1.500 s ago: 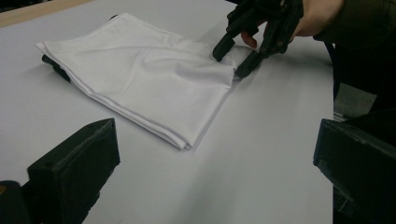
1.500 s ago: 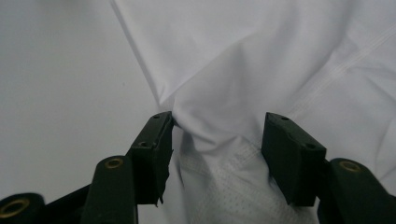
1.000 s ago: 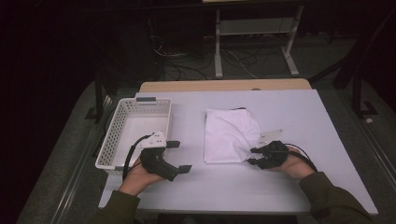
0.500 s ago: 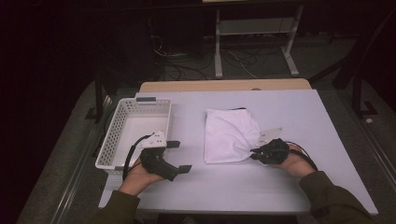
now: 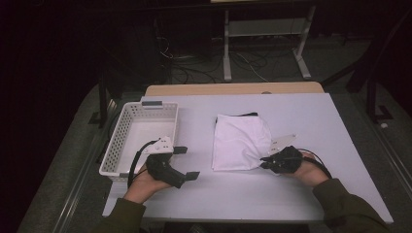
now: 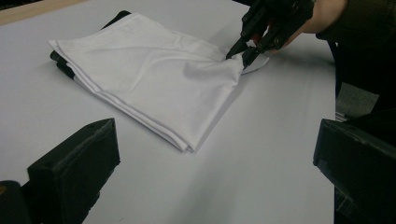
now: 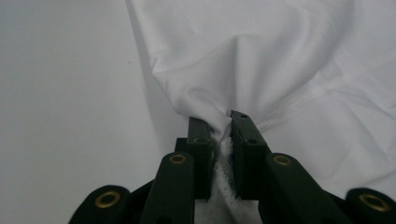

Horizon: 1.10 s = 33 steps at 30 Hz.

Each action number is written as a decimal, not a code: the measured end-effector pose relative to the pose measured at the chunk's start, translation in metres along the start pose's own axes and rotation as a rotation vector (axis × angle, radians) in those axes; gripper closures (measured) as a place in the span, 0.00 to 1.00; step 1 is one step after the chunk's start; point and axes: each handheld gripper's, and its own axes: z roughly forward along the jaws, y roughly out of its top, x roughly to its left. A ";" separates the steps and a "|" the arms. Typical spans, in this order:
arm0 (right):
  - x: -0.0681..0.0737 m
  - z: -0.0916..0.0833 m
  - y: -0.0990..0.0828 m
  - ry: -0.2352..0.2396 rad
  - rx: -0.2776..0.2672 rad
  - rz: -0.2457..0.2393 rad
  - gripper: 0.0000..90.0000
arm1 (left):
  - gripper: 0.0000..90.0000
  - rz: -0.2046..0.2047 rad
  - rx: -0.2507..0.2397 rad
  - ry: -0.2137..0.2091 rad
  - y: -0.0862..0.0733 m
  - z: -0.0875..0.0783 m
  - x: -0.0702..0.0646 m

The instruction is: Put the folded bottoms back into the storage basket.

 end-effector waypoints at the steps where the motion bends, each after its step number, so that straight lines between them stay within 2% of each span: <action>1: 0.000 0.000 0.000 0.000 0.000 0.000 0.87 | 0.00 0.000 0.000 0.000 0.000 0.000 0.000; 21: 0.016 -0.013 -0.005 0.063 -0.035 0.013 0.87 | 0.00 -0.002 0.000 0.000 0.000 0.000 0.001; 33: 0.025 -0.026 -0.021 0.089 -0.038 0.020 0.87 | 0.00 -0.004 0.000 0.003 0.000 0.000 0.001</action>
